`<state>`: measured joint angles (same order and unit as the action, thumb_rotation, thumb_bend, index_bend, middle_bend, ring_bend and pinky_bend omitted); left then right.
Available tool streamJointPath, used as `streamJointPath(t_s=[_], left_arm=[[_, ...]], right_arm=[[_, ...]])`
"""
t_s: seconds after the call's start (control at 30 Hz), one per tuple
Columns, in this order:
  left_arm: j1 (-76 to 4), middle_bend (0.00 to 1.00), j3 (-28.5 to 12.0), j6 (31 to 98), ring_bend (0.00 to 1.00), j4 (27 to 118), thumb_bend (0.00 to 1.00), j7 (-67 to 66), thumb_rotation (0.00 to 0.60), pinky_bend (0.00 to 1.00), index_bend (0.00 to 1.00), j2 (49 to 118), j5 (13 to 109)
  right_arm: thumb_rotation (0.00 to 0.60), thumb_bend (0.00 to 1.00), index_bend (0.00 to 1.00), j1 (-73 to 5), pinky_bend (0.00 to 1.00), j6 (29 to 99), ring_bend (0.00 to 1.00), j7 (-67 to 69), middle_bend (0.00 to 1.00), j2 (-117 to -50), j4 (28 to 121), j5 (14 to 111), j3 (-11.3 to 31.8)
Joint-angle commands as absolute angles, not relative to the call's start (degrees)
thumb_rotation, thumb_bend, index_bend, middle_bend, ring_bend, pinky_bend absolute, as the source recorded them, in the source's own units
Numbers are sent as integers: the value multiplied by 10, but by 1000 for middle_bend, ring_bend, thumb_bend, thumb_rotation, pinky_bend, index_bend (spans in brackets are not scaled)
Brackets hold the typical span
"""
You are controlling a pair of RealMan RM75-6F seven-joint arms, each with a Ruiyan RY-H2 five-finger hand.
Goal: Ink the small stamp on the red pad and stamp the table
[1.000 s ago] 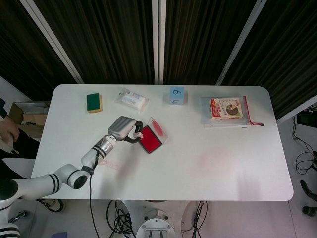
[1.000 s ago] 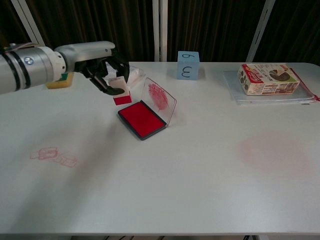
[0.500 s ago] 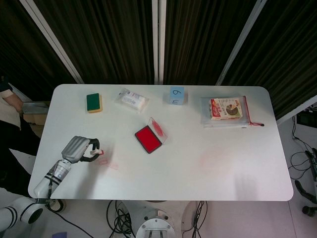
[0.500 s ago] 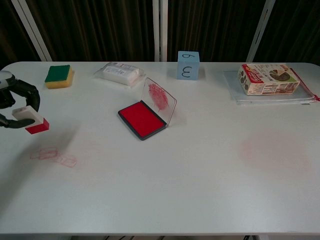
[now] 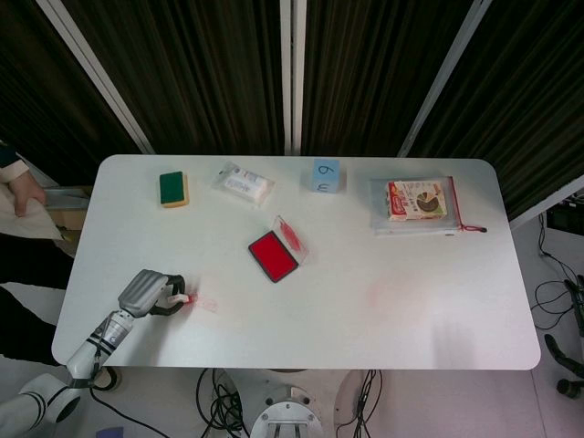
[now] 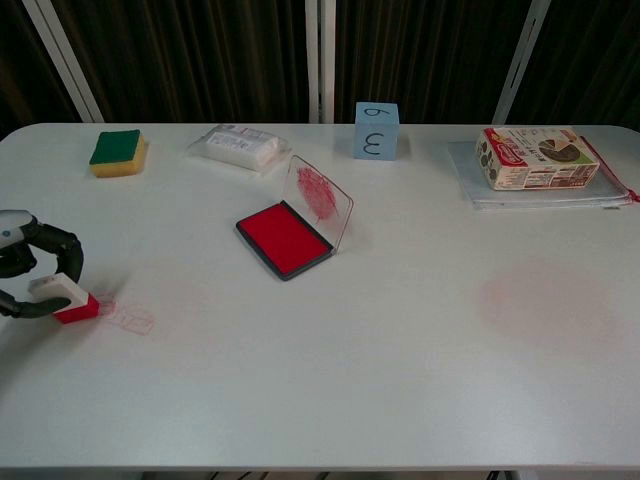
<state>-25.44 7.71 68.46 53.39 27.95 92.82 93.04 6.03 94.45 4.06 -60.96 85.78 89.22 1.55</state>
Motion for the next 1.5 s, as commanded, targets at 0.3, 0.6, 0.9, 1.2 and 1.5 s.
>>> streamJointPath(t_s=[0.3, 0.6, 0.9, 1.2, 1.5], left_arm=[[-254, 592, 79, 692, 1000, 503, 303, 280, 600, 1000, 575, 942, 946], [-256, 433, 85, 694, 1000, 497, 273, 292, 600, 1000, 355, 941, 957], [-253, 368, 84, 717, 999, 505, 260, 286, 600, 1000, 262, 929, 966], [-199, 378, 60, 889, 968, 685, 175, 200, 600, 1000, 326, 785, 980], [-96, 126, 31, 981, 120, 818, 166, -3, 110, 222, 143, 634, 899]], right_arm=[[600, 188, 0, 59, 0, 939, 0, 40, 0, -611, 857, 889, 16], [600, 189, 0, 60, 0, 940, 0, 42, 0, -610, 856, 888, 17], [600, 188, 0, 61, 0, 943, 0, 46, 0, -610, 854, 886, 18], [600, 189, 0, 68, 0, 954, 0, 61, 0, -607, 848, 881, 22], [600, 179, 0, 69, 0, 958, 0, 63, 0, -642, 819, 894, 15]])
